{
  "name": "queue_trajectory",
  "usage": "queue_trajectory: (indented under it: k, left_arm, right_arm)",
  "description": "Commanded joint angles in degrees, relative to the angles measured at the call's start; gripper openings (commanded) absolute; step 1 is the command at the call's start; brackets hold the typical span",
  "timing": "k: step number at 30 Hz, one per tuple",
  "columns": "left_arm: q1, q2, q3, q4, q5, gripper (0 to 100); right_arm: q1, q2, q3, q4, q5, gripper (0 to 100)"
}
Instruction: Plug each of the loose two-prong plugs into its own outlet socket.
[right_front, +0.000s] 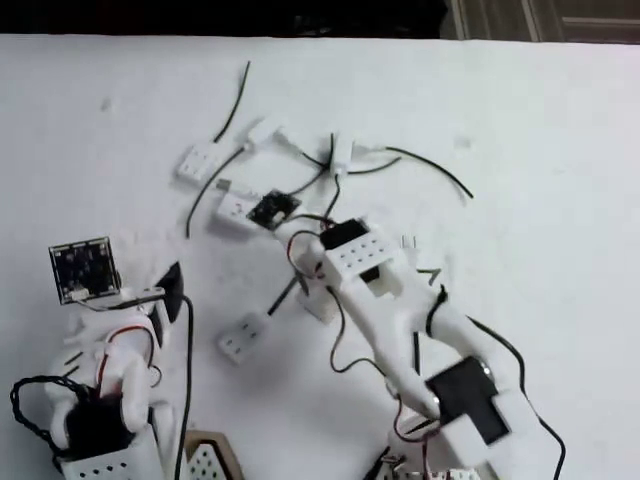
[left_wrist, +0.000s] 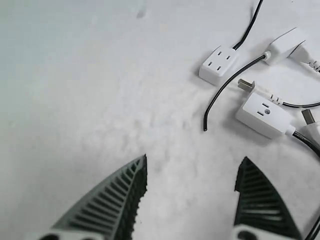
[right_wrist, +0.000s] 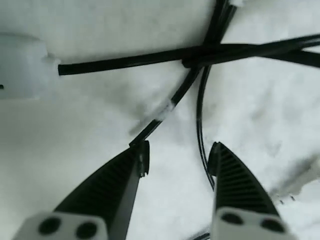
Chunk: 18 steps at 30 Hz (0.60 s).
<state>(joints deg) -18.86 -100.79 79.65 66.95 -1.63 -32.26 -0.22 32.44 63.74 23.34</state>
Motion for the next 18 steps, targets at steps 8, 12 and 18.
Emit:
queue_trajectory:
  k: [8,12,18]
  left_arm:
    - [-0.6,0.0,-0.1,0.4,0.3,28]
    - [-0.6,-0.2,0.4,0.2,0.3,28]
    - [-0.6,-0.2,0.4,0.2,0.3,28]
  right_arm:
    - [0.1,2.4,-1.1,-2.1,0.5,3.3]
    - [1.5,0.1,-0.9,-1.7,0.5,1.9]
    - [5.9,-10.2,-0.9,3.6,0.5,2.0]
